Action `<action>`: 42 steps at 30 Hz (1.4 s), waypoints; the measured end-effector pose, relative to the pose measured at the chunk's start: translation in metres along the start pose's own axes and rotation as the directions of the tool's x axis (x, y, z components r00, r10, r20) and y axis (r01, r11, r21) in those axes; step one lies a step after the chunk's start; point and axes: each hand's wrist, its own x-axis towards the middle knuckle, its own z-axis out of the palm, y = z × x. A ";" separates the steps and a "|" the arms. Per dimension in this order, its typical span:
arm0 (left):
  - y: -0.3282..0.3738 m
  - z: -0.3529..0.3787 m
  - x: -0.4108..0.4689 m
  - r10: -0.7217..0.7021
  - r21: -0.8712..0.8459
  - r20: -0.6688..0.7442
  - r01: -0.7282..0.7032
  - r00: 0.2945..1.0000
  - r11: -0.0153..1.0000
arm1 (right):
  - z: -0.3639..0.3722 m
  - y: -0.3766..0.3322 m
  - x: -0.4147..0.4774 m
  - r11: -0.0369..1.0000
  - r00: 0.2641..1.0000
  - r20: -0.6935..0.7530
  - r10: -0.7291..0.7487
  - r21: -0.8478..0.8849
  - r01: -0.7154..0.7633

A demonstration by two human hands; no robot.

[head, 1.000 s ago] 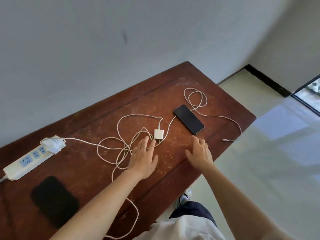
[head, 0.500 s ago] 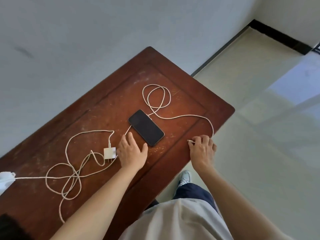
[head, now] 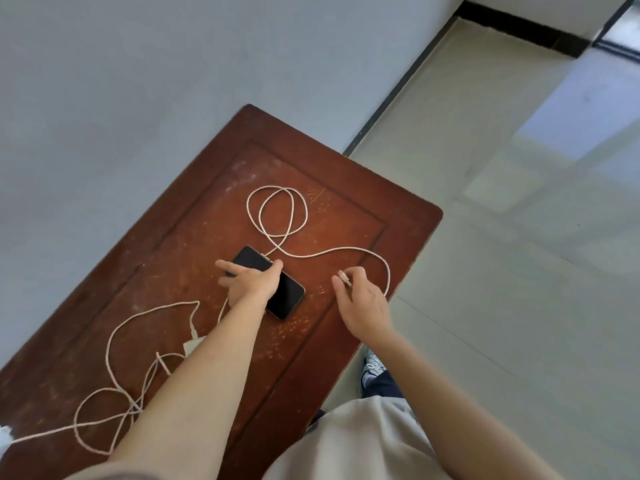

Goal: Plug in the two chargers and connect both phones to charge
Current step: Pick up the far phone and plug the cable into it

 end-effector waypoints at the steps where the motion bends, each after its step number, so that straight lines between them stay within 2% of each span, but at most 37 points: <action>1: -0.001 -0.001 0.002 0.001 -0.021 0.007 -0.001 1.000 1.000 | 0.002 -0.003 -0.001 0.996 0.998 0.040 0.053 0.070 -0.056; 3: -0.006 -0.005 0.002 0.003 -0.094 0.022 -0.001 1.000 0.996 | 0.007 -0.010 -0.003 0.980 0.989 0.112 0.100 0.160 -0.117; 8: -0.026 -0.024 -0.007 0.056 -0.337 0.023 -0.045 0.998 0.940 | 0.026 -0.044 -0.017 0.940 0.978 0.206 0.025 0.327 -0.093; 12: -0.043 -0.051 -0.013 0.075 -0.480 0.010 -0.062 0.997 0.875 | 0.035 -0.069 -0.028 0.889 0.979 0.202 -0.025 0.453 -0.071; 18: -0.062 -0.085 -0.026 0.124 -0.649 0.026 -0.077 0.992 0.757 | 0.036 -0.104 -0.045 0.864 0.980 0.181 -0.084 0.503 -0.018; 23: -0.070 -0.101 -0.042 0.222 -0.793 0.030 -0.112 0.975 0.599 | 0.029 -0.121 -0.049 0.841 0.984 0.092 -0.151 0.535 0.079; 26: -0.072 -0.115 -0.053 0.301 -0.904 -0.010 -0.137 0.953 0.404 | 0.018 -0.127 -0.046 0.814 0.993 0.060 -0.102 0.579 0.048; 29: -0.072 -0.128 -0.063 0.522 -0.982 0.061 -0.042 0.851 0.183 | 0.006 -0.137 -0.046 0.690 0.987 0.160 -0.006 0.715 -0.112; 31: -0.067 -0.132 -0.074 0.623 -0.993 0.116 0.094 0.774 0.068 | -0.001 -0.144 -0.049 0.609 0.983 0.185 -0.014 0.781 -0.138; 33: -0.061 -0.132 -0.086 0.647 -0.979 0.155 0.203 0.746 0.000 | -0.005 -0.150 -0.055 0.575 0.979 0.189 -0.073 0.810 -0.114; 36: -0.056 -0.133 -0.089 0.689 -0.959 0.143 0.272 0.711 -0.081 | -0.012 -0.156 -0.066 0.609 0.983 0.146 -0.111 0.791 -0.048; 37: -0.056 -0.133 -0.087 0.726 -0.941 0.151 0.323 0.671 -0.103 | -0.014 -0.157 -0.068 0.644 0.987 0.120 -0.106 0.765 -0.024; 40: -0.062 -0.130 -0.086 0.849 -0.823 0.186 0.550 0.495 -0.140 | -0.019 -0.154 -0.073 0.721 0.990 0.037 -0.135 0.689 0.073; 42: -0.064 -0.127 -0.087 0.879 -0.749 0.163 0.637 0.447 -0.185 | -0.022 -0.149 -0.075 0.784 0.993 0.011 -0.118 0.615 0.086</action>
